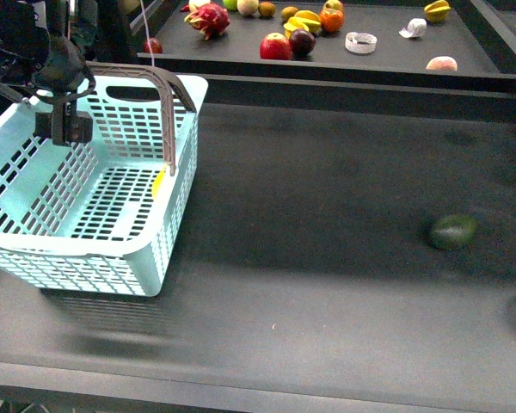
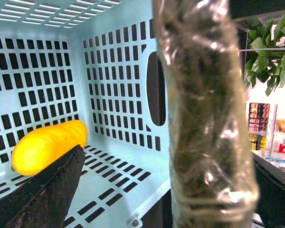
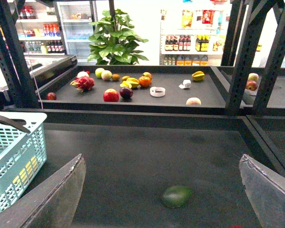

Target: Pick mango with right arm and hold basket with left

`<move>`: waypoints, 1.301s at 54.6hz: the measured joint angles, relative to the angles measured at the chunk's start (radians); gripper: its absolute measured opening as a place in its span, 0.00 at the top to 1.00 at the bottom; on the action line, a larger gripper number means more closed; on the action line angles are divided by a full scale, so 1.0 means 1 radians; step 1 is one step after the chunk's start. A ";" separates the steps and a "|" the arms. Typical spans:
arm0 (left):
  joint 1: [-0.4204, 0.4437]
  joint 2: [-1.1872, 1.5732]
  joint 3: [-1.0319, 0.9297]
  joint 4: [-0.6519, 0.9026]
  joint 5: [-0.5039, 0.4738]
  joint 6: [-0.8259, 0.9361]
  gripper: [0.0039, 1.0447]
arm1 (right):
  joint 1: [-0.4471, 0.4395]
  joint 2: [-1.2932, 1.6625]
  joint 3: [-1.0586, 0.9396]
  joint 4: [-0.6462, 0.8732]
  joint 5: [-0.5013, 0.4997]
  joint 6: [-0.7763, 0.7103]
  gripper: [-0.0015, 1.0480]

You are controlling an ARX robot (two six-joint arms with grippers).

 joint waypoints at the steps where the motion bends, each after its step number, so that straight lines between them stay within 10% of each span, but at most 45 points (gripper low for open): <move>1: 0.002 -0.009 -0.011 0.005 0.000 0.003 0.07 | 0.000 0.000 0.000 0.000 0.000 0.000 0.08; 37: 0.249 -0.584 -0.686 0.216 0.017 0.159 0.08 | 0.000 0.000 0.000 0.000 0.000 0.000 0.08; 68: 0.365 -0.983 -0.929 0.063 -0.055 0.338 0.08 | 0.000 0.000 0.000 0.000 0.000 0.000 0.08; 71: 0.392 -0.962 -0.960 0.171 0.063 0.424 0.12 | 0.000 0.000 0.000 0.000 0.000 0.000 0.08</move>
